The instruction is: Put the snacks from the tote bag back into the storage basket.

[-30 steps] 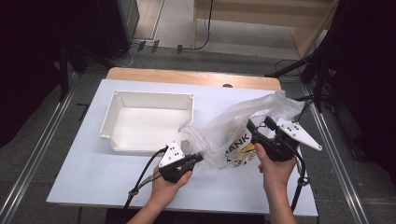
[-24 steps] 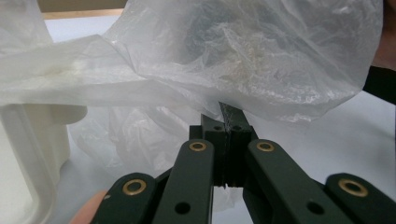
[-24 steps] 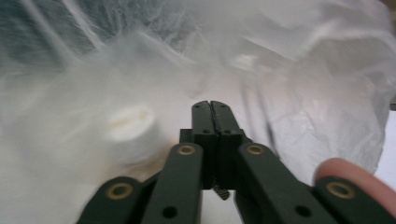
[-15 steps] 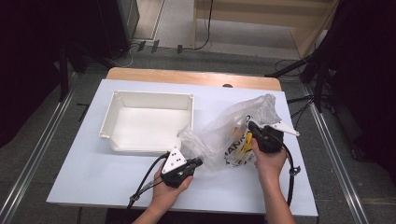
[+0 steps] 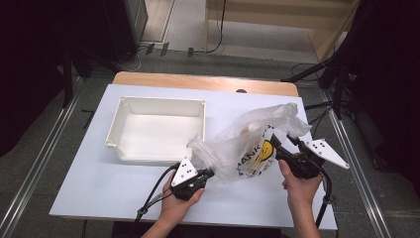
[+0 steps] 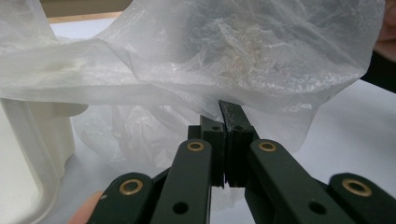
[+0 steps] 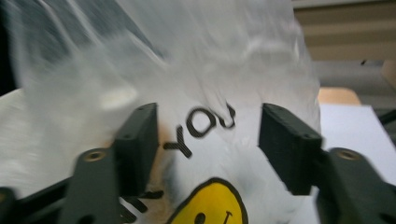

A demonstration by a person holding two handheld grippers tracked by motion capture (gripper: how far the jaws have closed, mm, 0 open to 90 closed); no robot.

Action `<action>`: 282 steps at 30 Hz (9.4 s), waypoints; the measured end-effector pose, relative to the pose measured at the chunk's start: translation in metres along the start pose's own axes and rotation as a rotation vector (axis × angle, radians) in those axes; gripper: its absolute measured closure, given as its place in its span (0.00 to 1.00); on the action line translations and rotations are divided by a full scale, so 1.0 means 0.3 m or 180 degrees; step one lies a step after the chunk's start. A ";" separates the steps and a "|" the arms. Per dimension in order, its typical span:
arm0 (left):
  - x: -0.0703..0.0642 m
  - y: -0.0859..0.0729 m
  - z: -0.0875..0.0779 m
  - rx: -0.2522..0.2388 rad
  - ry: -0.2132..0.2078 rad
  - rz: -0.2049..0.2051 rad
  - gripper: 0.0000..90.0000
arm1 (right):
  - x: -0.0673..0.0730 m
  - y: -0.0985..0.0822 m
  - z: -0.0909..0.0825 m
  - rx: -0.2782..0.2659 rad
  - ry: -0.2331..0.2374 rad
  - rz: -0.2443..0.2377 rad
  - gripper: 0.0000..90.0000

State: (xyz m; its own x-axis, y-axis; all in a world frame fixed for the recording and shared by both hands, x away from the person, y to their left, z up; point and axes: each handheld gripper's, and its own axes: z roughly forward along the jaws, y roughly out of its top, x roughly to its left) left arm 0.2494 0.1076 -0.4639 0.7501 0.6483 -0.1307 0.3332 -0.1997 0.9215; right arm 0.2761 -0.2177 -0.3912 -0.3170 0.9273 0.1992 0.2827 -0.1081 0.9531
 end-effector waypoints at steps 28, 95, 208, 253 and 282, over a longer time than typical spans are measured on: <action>-0.007 -0.002 0.006 0.0121 0.0140 0.0009 1.00 | -0.033 0.102 0.311 0.0556 -0.0310 -0.0326 1.00; -0.029 -0.005 0.006 0.0184 0.0242 0.0158 0.92 | 0.047 -0.273 0.224 0.1718 0.0240 -0.0230 0.93; -0.009 0.028 0.147 0.0715 0.0284 0.0008 1.00 | -0.180 -0.165 0.418 0.1664 -0.0325 0.0173 1.00; -0.008 0.029 0.143 0.0707 0.0300 -0.0018 1.00 | 0.196 -0.171 0.108 0.0919 0.0802 -0.0017 0.59; -0.004 0.090 0.222 0.0699 0.0705 0.0011 0.83 | 0.042 -0.274 0.120 0.1704 0.0272 -0.0259 1.00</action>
State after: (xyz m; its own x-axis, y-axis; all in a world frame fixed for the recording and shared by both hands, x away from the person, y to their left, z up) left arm 0.2955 0.0524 -0.4632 0.6167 0.7869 -0.0224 0.4644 -0.3407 0.8175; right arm 0.2815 -0.1842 -0.4754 -0.4232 0.8902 0.1686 0.6683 0.1811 0.7215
